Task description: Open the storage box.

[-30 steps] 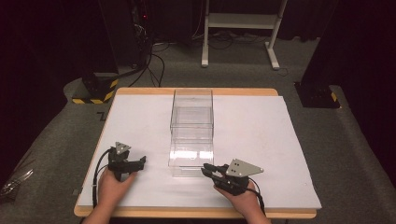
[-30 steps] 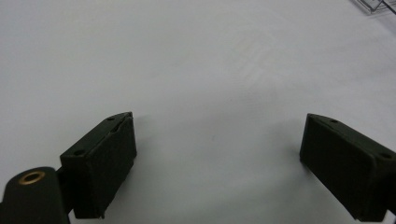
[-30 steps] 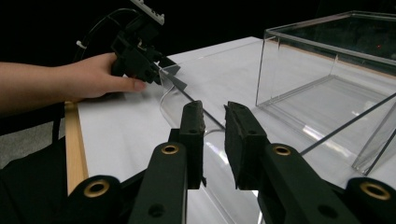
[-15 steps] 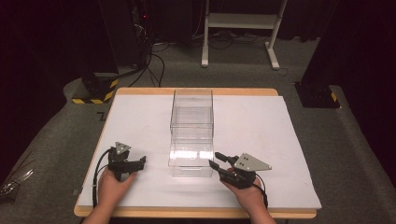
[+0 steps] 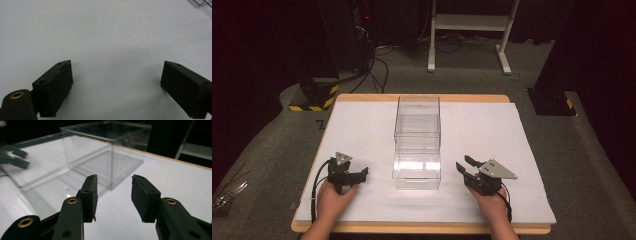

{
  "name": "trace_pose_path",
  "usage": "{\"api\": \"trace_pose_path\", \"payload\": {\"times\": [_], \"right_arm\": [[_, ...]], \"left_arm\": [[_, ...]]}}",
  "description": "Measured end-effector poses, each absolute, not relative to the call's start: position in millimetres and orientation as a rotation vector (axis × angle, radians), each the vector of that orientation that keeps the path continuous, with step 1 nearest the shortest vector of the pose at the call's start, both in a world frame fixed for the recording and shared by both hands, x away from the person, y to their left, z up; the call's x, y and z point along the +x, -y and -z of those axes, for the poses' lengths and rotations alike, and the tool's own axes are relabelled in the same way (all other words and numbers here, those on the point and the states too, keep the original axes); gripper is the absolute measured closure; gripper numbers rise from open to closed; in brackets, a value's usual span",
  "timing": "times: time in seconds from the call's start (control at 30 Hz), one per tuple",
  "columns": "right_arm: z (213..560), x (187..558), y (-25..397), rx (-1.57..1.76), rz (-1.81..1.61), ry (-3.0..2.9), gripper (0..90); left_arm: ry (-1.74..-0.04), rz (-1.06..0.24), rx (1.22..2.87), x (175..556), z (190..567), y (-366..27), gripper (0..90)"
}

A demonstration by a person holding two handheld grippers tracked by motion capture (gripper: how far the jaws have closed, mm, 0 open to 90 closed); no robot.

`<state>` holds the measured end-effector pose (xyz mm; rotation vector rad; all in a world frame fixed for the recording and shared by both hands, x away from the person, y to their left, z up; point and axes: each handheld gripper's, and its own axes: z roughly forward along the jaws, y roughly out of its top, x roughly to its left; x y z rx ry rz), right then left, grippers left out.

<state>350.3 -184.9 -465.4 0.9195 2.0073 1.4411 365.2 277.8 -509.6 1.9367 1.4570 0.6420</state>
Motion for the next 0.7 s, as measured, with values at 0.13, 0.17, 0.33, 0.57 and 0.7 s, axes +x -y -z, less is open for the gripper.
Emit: {"api": "trace_pose_path", "payload": {"times": [0.13, 0.17, 0.33, 0.57, 0.7], "right_arm": [[471, 357, 197, 0.975, -1.339, -1.99, 55.1], [472, 358, 200, 0.993, -1.314, -1.985, 54.3], [481, 364, 217, 1.061, -1.188, -1.971, 52.7], [492, 371, 229, 1.125, -1.051, -2.001, 50.2], [501, 387, 225, 1.211, -0.935, -2.153, 41.5]], "left_arm": [[-1.457, -0.642, 1.937, 365, 510, -278, 11.2], [-1.456, -0.642, 1.937, 365, 510, -278, 11.2], [-1.456, -0.642, 1.937, 365, 510, -278, 11.2], [-1.456, -0.641, 1.937, 365, 510, -278, 11.2], [-1.455, -0.644, 1.937, 365, 510, -278, 11.2]]}}
